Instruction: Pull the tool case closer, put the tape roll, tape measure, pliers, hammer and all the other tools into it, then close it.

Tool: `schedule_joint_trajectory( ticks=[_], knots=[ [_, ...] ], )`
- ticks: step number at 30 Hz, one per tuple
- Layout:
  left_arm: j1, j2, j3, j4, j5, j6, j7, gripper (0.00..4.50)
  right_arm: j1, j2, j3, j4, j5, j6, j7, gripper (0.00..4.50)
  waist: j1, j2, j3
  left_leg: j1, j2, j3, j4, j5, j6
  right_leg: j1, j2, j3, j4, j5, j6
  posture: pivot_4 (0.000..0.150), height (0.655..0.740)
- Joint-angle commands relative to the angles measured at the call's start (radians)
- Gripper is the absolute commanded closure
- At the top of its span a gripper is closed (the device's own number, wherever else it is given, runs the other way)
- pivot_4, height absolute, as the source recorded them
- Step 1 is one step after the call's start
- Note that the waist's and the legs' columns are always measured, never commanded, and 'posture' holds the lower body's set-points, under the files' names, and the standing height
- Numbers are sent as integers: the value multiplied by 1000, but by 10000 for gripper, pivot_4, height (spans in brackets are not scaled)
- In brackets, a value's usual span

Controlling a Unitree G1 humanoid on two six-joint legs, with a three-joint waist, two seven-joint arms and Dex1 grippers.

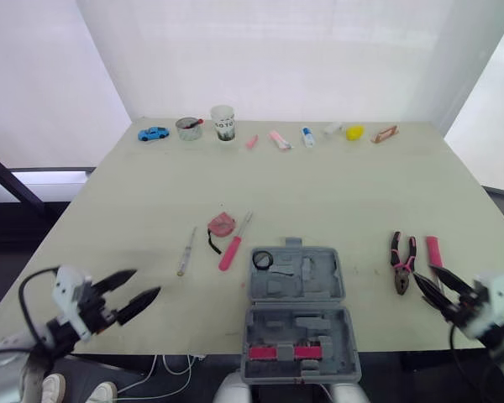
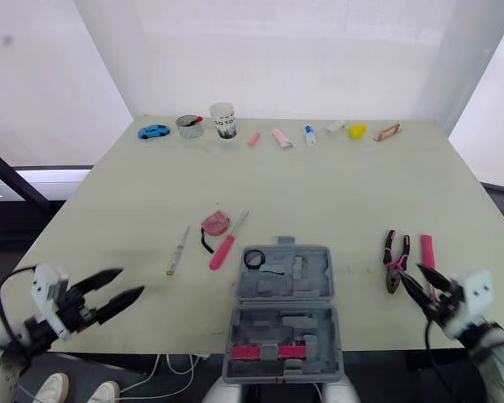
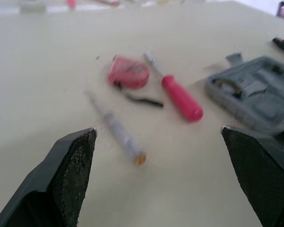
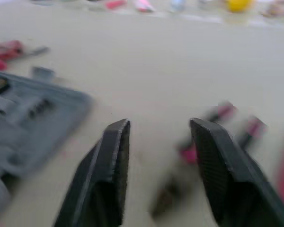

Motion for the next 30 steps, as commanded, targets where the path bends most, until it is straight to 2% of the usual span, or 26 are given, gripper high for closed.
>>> schedule_joint_trajectory(
  ticks=[1,2,3,9,11,19,30],
  knots=[
    [25,0,38,13,4,-48,-2,0,57,-1,-65,2,37,-90,25,7485,0,0,0,0,0,0,0,0,0,0,0,0,0,0,0,1500,7400],
    [39,-2,44,22,7,-58,0,0,86,4,-83,16,48,-106,30,2000,0,0,0,1,1,0,0,0,0,1,0,0,0,0,0,1500,7400],
    [51,-4,50,31,7,-65,2,0,114,7,-95,26,53,-123,36,913,1,0,0,2,5,0,1,0,0,1,-1,0,0,-2,3,1500,7400],
    [107,2,78,65,5,-103,-6,0,226,27,-138,81,110,-174,72,913,0,0,0,8,8,1,-1,0,-1,2,-4,3,0,-2,3,1500,7400],
    [118,5,83,72,3,-110,-9,0,243,32,-144,105,118,-189,76,913,1,0,0,9,8,1,-1,-1,-1,2,-8,3,0,-2,3,1500,7400],
    [139,-1,69,41,5,-107,-6,0,262,24,-122,149,121,-233,107,913,1,1,0,9,8,1,-3,-3,-5,2,-10,3,-1,-2,2,1500,7400],
    [-29,78,-62,-98,95,-1,78,0,154,-80,36,-176,208,-36,85,913,4,1,0,9,7,1,-4,-1,-2,2,-9,1,-1,0,-2,1500,7400]
  ],
)
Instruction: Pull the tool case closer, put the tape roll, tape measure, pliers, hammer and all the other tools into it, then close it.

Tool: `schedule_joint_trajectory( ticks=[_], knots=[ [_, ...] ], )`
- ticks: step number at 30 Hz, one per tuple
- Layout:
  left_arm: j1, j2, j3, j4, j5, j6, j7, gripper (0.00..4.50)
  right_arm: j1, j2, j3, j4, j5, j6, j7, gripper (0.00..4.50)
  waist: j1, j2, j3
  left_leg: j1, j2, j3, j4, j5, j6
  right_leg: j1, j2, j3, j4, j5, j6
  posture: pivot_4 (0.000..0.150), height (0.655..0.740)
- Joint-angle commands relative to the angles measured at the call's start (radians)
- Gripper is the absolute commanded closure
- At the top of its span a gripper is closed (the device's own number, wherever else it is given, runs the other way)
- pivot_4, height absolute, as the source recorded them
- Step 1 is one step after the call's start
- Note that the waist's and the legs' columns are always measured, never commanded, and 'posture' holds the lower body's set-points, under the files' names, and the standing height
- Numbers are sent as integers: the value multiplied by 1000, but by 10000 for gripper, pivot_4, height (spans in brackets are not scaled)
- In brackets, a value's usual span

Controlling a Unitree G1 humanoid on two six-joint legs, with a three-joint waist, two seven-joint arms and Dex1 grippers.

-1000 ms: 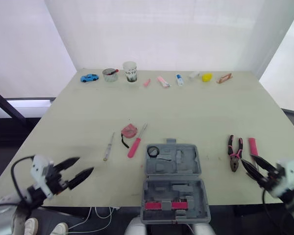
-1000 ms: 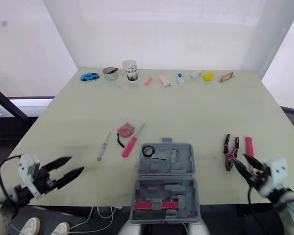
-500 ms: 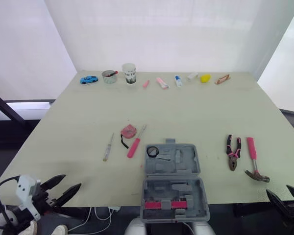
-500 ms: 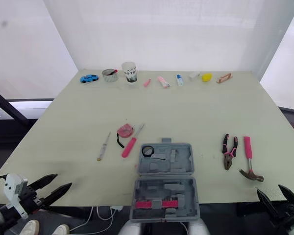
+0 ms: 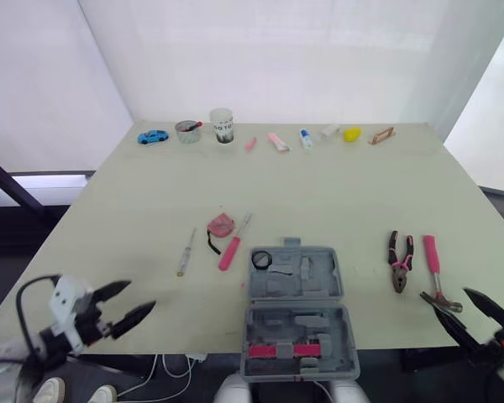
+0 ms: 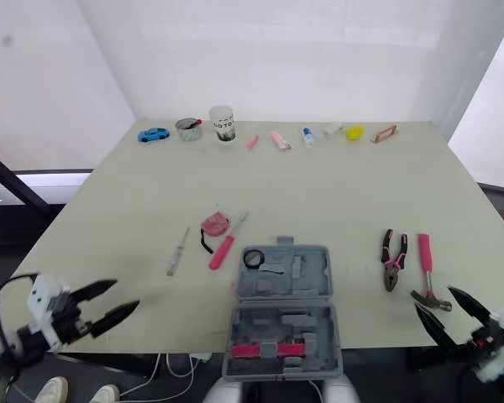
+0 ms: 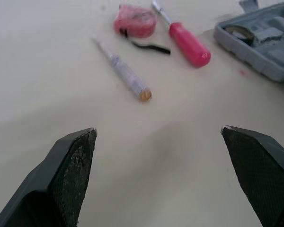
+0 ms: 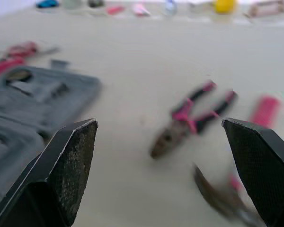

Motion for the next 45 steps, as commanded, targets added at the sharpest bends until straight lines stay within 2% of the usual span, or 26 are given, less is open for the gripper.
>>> schedule_joint_trajectory(
  ticks=[1,7,9,12,15,21,29,38,41,45],
  knots=[
    [-38,24,-36,-51,40,63,55,0,-23,-31,38,-107,54,74,-13,913,0,0,0,0,0,1,0,0,0,0,1,0,0,0,0,1500,7400],
    [-159,3,-121,-149,90,230,210,0,-103,-94,135,-219,70,157,-10,913,2,-1,0,-5,-2,0,0,0,2,-1,6,0,-2,0,0,1500,7400],
    [-212,-27,-159,-185,92,349,294,0,-137,-126,177,-244,56,181,2,913,3,-1,0,-4,-2,0,1,0,2,0,7,0,-1,0,1,1500,7400],
    [-284,-77,-212,-208,124,423,385,0,-194,-152,215,-261,59,207,-2,913,4,-2,0,-4,-4,0,3,0,2,0,8,0,0,1,1,1500,7400],
    [-396,-170,-261,-185,163,479,511,0,-281,-164,257,-268,56,228,-14,913,5,-4,1,-5,-5,1,5,1,2,1,10,-1,1,2,4,1500,7400],
    [-533,-271,-332,-77,238,512,634,0,-379,-158,308,-263,41,243,-33,913,6,-5,1,-7,-5,-1,4,1,2,0,13,-1,1,3,5,1500,7400],
    [-621,-346,-362,49,300,531,726,0,-405,-151,327,-263,27,242,-45,913,7,-5,0,-9,-6,-3,5,1,2,0,13,-2,0,3,5,1500,7400],
    [-631,-335,-353,90,314,542,711,0,-416,-152,335,-261,18,238,-49,913,7,-5,1,-9,-6,-4,5,1,2,0,13,-2,2,3,5,1500,7400],
    [-644,-338,-350,107,313,536,707,8480,-424,-149,339,-260,15,240,-49,0,7,-5,1,-9,-6,-4,6,1,2,0,13,-2,2,3,5,1500,7400],
    [-639,-340,-353,102,314,541,702,27967,-430,-150,340,-258,12,239,-46,0,9,-5,1,-9,-7,-4,6,1,2,0,13,-2,2,3,5,1500,7400]
  ],
)
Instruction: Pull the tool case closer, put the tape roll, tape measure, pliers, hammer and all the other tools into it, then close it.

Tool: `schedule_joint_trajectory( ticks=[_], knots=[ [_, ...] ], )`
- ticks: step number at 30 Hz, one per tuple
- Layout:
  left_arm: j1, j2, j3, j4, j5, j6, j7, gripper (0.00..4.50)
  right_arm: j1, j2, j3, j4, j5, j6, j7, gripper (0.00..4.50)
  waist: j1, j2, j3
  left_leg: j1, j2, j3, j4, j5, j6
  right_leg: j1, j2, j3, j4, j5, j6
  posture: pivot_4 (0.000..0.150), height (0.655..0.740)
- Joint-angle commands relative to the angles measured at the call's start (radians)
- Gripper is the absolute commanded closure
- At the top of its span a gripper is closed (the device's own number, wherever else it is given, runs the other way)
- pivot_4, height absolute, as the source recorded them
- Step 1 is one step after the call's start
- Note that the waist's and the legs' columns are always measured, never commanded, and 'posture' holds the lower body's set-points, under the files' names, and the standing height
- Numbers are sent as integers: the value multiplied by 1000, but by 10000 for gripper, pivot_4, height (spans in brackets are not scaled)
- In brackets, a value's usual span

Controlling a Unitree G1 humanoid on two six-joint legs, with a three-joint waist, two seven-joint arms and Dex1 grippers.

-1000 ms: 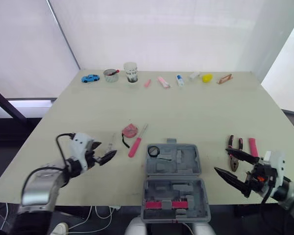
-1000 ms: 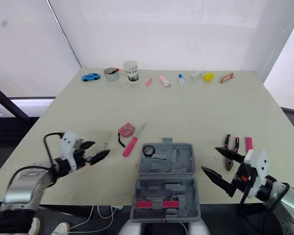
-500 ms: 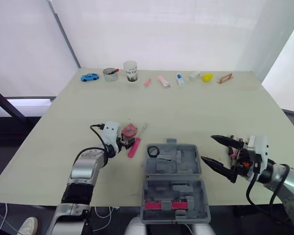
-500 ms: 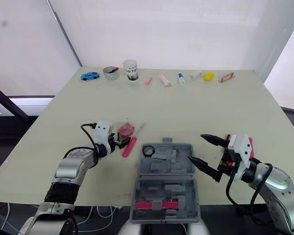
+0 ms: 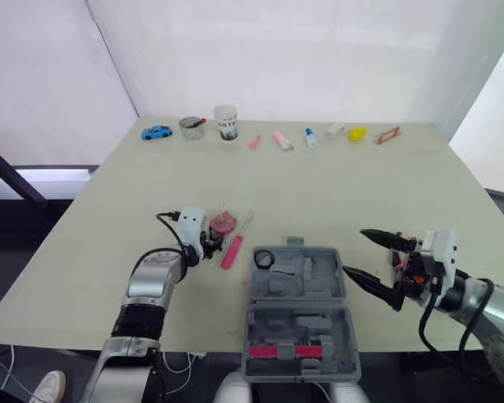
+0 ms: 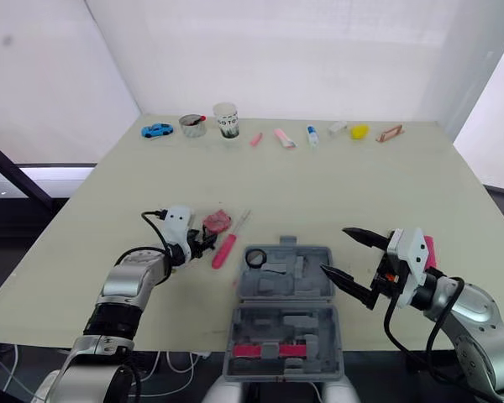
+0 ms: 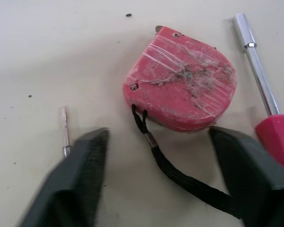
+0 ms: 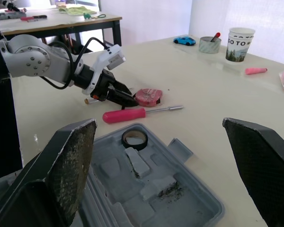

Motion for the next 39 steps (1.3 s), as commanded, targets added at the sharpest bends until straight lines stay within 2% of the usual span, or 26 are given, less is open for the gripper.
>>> schedule_joint_trajectory(
  ticks=[1,3,4,11,22,30,33,34,35,36,37,39],
  knots=[
    [3,4,2,-14,0,-2,-12,33332,-17,1,-4,-21,4,-15,1,0,1,0,0,0,0,0,0,0,0,0,0,0,0,0,0,1500,7400],
    [13,6,5,-22,-1,4,-15,42362,-19,2,-2,-21,2,-15,1,0,3,0,0,0,0,0,0,0,0,0,0,0,0,0,0,1500,7400],
    [17,7,7,-25,-2,5,-16,44067,-20,2,-1,-21,0,-15,1,0,4,0,0,0,0,0,0,0,0,0,0,0,0,0,0,1500,7400],
    [71,21,15,-100,-16,43,-32,44067,-27,3,7,-24,0,-11,3,0,5,0,0,0,0,0,0,0,0,0,0,0,0,0,0,1500,7400],
    [301,73,21,-457,-41,196,-32,44067,-32,-11,15,-19,9,-7,40,0,-6,0,0,1,0,0,0,0,0,0,0,1,0,0,0,1500,7400],
    [317,47,38,-461,-31,177,22,44067,-51,-58,32,-4,35,3,146,0,-5,0,0,3,0,1,0,0,0,1,0,1,1,0,0,1500,7400],
    [322,48,49,-470,-42,181,18,35649,-59,-74,27,1,55,17,170,0,-5,0,0,3,0,1,0,0,0,1,0,1,1,0,0,1500,7400],
    [323,47,48,-470,-38,173,22,29817,-62,-76,27,6,54,15,172,0,-5,0,0,3,0,0,0,0,0,1,0,1,1,0,0,1500,7400],
    [325,46,46,-470,-27,162,32,26673,-65,-76,26,10,52,14,172,0,-5,0,0,2,0,0,0,0,0,1,0,1,1,0,0,1500,7400],
    [326,44,43,-468,-18,152,42,20599,-67,-76,26,13,50,13,173,0,-5,0,0,2,0,0,0,0,0,1,0,1,1,0,0,1500,7400],
    [325,40,41,-465,-13,147,48,17265,-68,-76,27,17,47,11,175,0,-5,0,0,2,0,0,0,0,0,1,0,1,1,0,0,1500,7400],
    [325,29,43,-463,-15,143,57,17265,-67,-75,29,19,40,8,176,0,-4,0,0,2,0,0,0,0,0,1,0,1,1,0,0,1500,7400]
  ],
)
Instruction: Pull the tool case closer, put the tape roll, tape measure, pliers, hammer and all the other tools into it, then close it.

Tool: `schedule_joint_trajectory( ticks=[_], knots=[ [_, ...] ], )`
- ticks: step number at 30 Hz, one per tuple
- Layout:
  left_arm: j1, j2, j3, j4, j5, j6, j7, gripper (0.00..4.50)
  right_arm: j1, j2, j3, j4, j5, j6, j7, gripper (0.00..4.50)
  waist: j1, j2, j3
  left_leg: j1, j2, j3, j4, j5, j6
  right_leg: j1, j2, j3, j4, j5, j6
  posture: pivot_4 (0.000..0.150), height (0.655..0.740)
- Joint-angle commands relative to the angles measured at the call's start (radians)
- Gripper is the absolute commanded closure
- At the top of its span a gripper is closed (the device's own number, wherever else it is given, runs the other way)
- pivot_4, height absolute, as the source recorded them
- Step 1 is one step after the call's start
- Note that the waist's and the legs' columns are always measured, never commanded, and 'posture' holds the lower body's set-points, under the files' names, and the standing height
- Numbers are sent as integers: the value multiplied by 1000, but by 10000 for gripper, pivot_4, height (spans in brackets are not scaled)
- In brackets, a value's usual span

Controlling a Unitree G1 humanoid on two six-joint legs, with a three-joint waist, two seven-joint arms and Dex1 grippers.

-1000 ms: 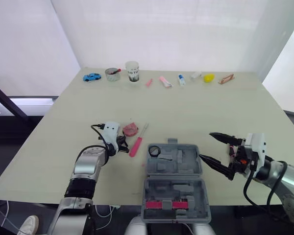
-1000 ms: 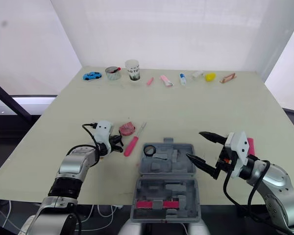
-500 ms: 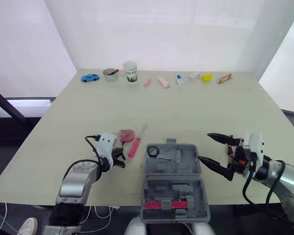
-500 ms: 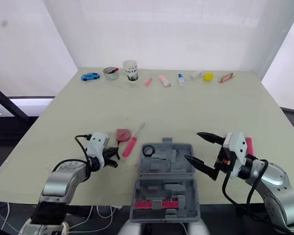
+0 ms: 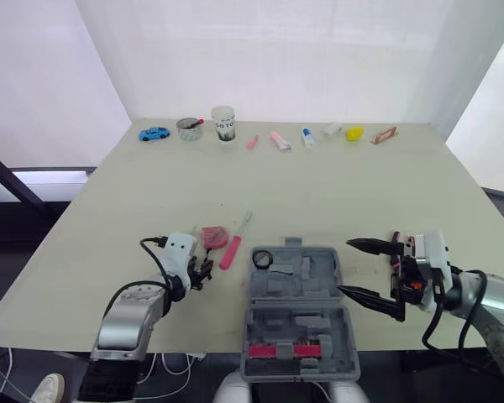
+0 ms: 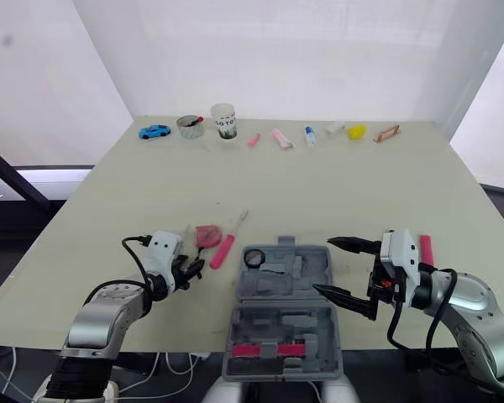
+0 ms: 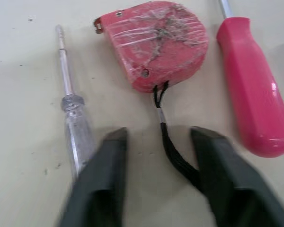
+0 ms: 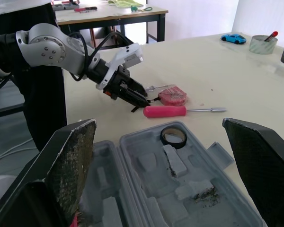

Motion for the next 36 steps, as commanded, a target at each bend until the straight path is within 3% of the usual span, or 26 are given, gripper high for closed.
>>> schedule_joint_trajectory(
  ticks=[1,10,11,14,17,18,26,32,36],
  knots=[
    [2,-16,15,-18,5,-23,22,17265,-7,-6,-13,-8,5,-12,5,0,1,0,0,0,0,0,0,0,0,0,0,0,0,0,0,1500,7400],
    [-45,-48,11,58,11,-71,39,17265,1,-3,-17,-1,-15,-26,2,0,6,0,0,0,0,0,0,0,0,0,0,0,0,0,0,1500,7400],
    [-50,-52,11,69,11,-83,39,22193,2,-2,-17,-1,-16,-28,1,0,8,0,0,0,0,0,0,0,0,0,0,0,0,0,0,1500,7400],
    [-55,-60,7,84,15,-109,42,30790,7,-1,-18,-4,-19,-31,-2,0,10,0,0,0,0,0,0,0,0,0,0,0,0,0,0,1500,7400],
    [-56,-71,4,97,21,-137,43,43618,17,5,-12,-11,-25,-35,-9,0,14,0,0,0,0,0,0,0,0,0,0,0,0,0,0,1500,7400],
    [-55,-74,4,101,22,-142,44,44663,20,7,-10,-14,-28,-36,-12,0,15,0,0,0,0,0,0,0,0,0,0,0,0,0,0,1500,7400],
    [30,-56,14,20,13,-126,18,44663,32,3,-7,-22,-26,-32,-7,0,15,0,0,0,0,1,0,0,0,0,0,1,0,0,0,1500,7400],
    [224,106,49,-186,-43,-23,-123,44663,36,0,-1,-10,-21,-36,19,0,4,0,0,0,1,1,0,0,0,0,1,1,0,0,0,1500,7400],
    [343,153,67,-281,-69,1,-161,44663,33,2,3,1,-22,-38,35,0,3,0,0,2,3,1,-1,0,0,0,0,2,0,-2,-4,1500,7400]
  ],
)
